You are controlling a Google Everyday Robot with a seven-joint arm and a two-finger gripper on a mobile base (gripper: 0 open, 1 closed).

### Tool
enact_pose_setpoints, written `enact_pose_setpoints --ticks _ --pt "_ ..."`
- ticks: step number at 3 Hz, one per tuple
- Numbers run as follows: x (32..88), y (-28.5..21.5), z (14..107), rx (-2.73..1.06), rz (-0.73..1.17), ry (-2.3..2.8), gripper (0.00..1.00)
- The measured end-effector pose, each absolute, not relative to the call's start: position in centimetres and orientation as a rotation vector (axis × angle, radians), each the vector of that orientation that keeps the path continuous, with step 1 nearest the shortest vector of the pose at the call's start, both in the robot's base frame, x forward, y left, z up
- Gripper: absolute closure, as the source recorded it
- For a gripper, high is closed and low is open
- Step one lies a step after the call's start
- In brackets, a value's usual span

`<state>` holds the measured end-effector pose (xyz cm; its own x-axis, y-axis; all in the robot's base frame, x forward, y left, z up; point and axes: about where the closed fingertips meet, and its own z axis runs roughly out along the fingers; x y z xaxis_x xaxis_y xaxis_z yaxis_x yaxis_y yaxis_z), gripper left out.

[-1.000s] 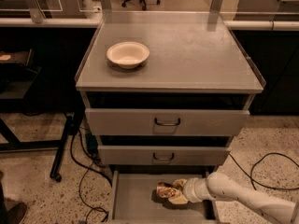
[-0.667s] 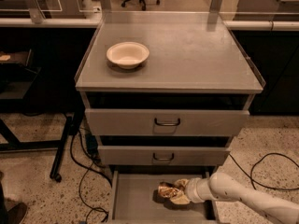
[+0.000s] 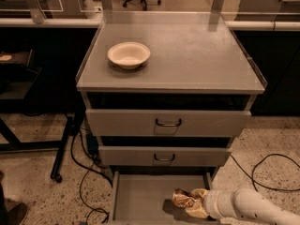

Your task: Pick orange can from bottom drawer and place on counter

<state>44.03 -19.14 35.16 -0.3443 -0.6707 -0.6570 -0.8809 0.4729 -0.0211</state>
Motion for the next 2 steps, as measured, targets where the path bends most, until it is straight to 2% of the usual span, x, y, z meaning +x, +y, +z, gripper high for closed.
enact_pose_setpoints --ticks 2 --pt "45.1 -18.4 37.2 -1.25 0.466 2.108 1.0"
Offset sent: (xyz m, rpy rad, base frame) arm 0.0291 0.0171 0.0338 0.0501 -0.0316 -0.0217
